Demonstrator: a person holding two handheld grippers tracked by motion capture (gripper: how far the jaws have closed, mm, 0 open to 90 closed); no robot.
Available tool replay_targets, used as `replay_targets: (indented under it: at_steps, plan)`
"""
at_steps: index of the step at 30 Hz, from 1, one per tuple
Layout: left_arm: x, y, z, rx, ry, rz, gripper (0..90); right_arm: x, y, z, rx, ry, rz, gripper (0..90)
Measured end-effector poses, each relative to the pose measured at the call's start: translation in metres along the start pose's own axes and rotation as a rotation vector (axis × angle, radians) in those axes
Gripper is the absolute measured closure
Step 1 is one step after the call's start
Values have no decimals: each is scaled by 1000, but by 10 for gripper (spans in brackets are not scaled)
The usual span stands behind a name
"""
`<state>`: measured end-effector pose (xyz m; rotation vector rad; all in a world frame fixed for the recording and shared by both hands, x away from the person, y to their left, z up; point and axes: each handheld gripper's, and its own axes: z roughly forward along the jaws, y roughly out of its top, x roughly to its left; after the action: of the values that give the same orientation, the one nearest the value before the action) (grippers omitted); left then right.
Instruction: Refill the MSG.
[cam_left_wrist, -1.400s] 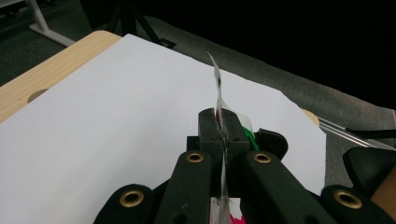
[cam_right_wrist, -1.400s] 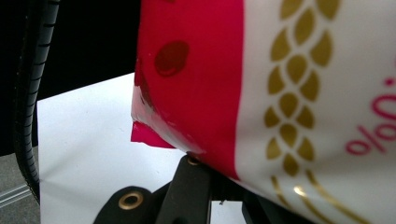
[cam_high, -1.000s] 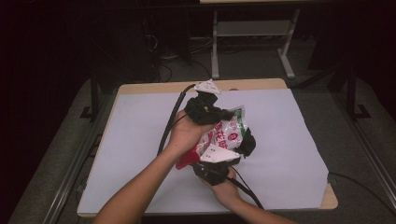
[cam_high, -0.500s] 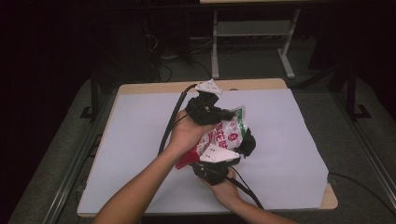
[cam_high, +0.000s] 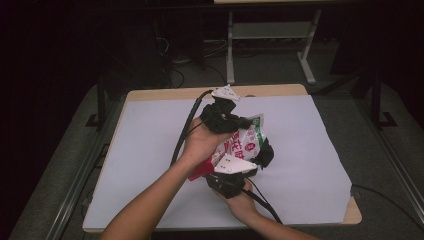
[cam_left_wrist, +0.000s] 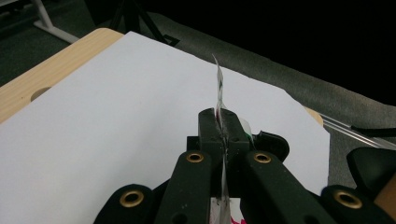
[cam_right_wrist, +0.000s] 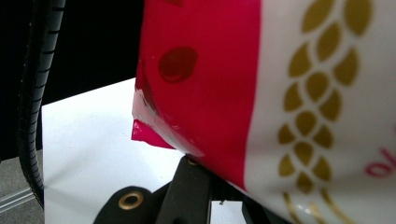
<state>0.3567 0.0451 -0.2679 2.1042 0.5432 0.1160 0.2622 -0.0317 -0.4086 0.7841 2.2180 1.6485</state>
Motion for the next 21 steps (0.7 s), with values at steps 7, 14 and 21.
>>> replay_targets:
  at_steps: [7,14,21]
  plan:
    - [0,0,0,-5,4,0,900,-1,0,1,-4,4,5,900]
    - [0,0,1,-4,7,1,900,0,0,1,-5,6,9,900]
    - [-1,0,1,-8,7,-1,900,0,0,0,-8,6,6,900]
